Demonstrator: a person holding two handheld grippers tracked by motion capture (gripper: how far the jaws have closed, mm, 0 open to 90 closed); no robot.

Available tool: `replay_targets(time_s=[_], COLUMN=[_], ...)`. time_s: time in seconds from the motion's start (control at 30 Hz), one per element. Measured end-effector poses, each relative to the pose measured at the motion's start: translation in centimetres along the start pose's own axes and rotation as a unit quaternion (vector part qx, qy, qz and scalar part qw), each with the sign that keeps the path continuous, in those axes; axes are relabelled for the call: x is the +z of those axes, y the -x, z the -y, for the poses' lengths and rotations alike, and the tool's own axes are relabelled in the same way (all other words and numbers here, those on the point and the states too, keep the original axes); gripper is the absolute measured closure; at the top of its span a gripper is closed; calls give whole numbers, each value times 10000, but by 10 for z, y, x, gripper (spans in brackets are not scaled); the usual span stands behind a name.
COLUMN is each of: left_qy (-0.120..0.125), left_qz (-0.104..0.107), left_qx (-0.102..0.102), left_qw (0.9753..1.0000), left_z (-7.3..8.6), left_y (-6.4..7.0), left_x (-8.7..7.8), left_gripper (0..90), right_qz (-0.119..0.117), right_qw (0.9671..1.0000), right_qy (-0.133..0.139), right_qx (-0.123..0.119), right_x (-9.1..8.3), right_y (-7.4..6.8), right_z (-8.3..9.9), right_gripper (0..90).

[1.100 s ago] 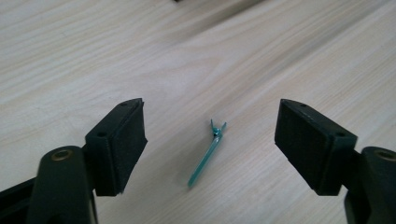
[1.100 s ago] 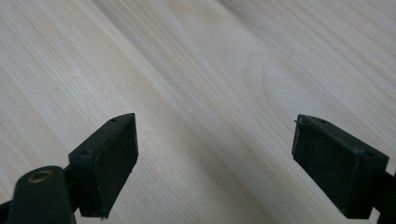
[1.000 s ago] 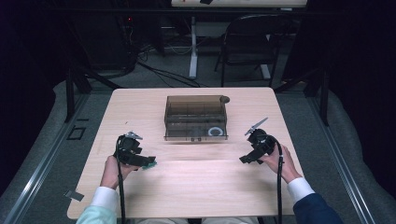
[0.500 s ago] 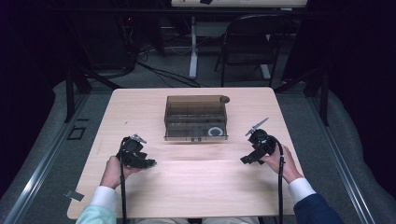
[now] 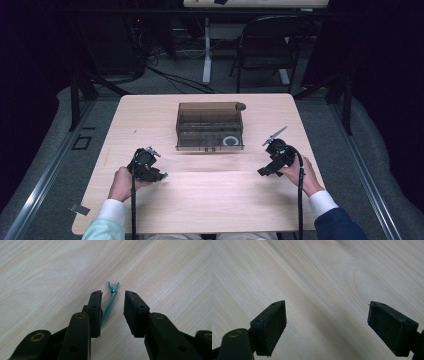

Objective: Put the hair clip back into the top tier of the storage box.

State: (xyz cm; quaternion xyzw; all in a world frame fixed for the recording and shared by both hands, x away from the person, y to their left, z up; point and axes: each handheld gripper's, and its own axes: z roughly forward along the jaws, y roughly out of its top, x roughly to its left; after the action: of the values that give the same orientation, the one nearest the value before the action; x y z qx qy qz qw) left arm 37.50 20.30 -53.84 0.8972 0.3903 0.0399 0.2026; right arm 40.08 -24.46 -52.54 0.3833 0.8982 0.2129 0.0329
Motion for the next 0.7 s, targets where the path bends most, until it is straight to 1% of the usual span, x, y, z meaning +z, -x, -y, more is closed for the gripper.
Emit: replay_targets(time_s=[0.07,0.1,0.13,0.2,0.23,0.33,0.37,0.43,0.57,0.63,0.67,0.7], left_qy=[-27,-64,-100,-167,-183,-258,-291,-350,-408,-430,-450,-467], left_qz=[-6,-1,-5,-23,-27,-44,-54,-75,-118,-103,-134,-137], left_qx=[18,45,51,90,99,92,111,144,163,152,157,152], left_qw=[10000,10000,9999,9998,9998,9996,9995,9993,9990,9989,9988,9987], left_z=[0,0,-1,-2,-2,-3,-3,-3,-3,-3,-3,-3], left_y=[0,0,1,1,1,2,3,3,4,5,5,5], left_x=[1,1,3,4,5,7,8,9,10,11,12,12], left_gripper=[696,702,709,714,720,725,727,736,769,791,800,813], right_qz=[4,48,44,55,21,24,61,38,77,93,94,60], right_qw=[10000,9998,9997,9998,9999,9999,9998,9999,9998,9998,9998,9999], right_qy=[0,-137,-170,-145,-99,-102,-149,-105,-154,-139,-140,-105], right_qx=[-1,-126,-155,-122,-99,-101,-122,-98,-117,-112,-114,-102], right_x=[0,-2,-2,-2,-1,-1,-2,-1,-2,-2,-2,-2], right_y=[0,2,2,2,2,2,2,2,3,2,2,2], right_z=[0,-1,-1,-1,0,0,0,0,0,0,0,0], right_gripper=[152,152,152,153,153,153,153,153,153,154,154,154])
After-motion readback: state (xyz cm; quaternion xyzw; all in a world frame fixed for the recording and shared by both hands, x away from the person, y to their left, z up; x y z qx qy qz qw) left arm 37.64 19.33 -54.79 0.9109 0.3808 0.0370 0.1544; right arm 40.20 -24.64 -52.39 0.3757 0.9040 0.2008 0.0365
